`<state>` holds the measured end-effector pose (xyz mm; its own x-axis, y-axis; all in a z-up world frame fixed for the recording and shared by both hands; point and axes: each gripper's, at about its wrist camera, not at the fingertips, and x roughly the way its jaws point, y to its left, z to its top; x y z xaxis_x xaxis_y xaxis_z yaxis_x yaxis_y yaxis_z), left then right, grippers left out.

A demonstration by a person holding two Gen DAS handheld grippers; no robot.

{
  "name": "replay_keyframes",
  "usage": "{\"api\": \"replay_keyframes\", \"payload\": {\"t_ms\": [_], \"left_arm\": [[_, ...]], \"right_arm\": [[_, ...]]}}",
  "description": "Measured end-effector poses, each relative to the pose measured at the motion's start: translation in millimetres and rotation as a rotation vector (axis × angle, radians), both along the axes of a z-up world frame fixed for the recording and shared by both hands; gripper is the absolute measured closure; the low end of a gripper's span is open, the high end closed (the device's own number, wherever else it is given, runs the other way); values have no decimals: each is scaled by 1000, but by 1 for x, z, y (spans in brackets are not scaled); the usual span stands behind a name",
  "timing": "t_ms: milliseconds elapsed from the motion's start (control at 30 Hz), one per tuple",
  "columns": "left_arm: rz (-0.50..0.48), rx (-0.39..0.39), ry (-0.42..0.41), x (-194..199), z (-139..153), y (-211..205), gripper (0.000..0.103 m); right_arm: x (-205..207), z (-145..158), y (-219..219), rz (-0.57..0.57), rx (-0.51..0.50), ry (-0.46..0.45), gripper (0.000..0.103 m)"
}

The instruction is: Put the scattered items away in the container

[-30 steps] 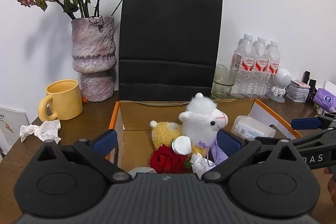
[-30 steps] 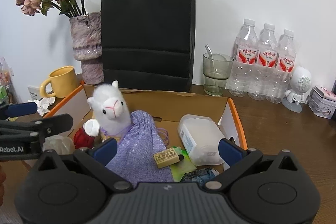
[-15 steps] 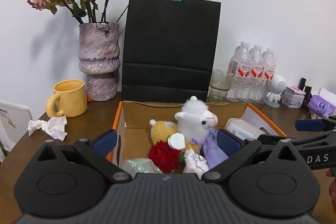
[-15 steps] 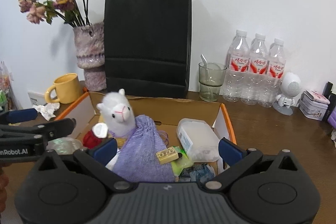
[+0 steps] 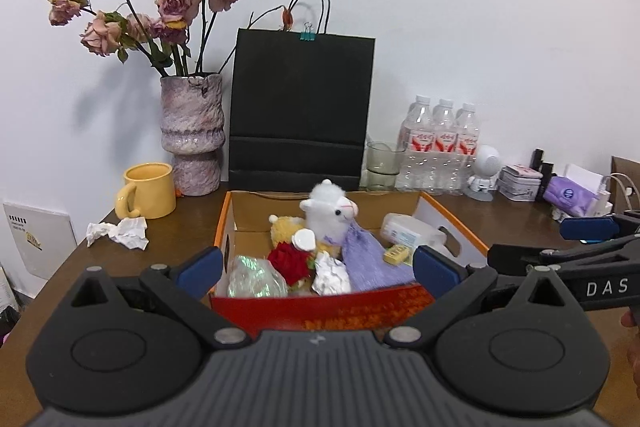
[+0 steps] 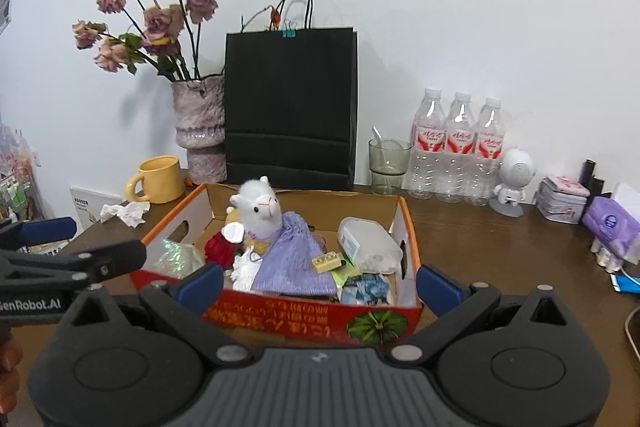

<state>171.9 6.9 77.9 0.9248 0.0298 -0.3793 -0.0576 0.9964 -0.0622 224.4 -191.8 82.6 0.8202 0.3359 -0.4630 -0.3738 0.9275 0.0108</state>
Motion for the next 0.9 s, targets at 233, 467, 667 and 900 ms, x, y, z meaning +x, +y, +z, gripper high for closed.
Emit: {"api": "replay_keyframes", "payload": {"t_ms": [233,467,667,900], "left_arm": [[-14,-9,-39,-45,5,-8,0],[-17,-15,-57,-77,5,-16,0],[-20,-12,-77,-89,6,-20,0],[-29,-19,-67,-92,5,-22,0]], "right_arm": [[-44,4,-12,-2,25,-18,0],[-73,9,-22,-3,60,-36,0],[-85,7,-23,1,49,-33,0],[-91,4,-22,-10,29,-39,0]]}}
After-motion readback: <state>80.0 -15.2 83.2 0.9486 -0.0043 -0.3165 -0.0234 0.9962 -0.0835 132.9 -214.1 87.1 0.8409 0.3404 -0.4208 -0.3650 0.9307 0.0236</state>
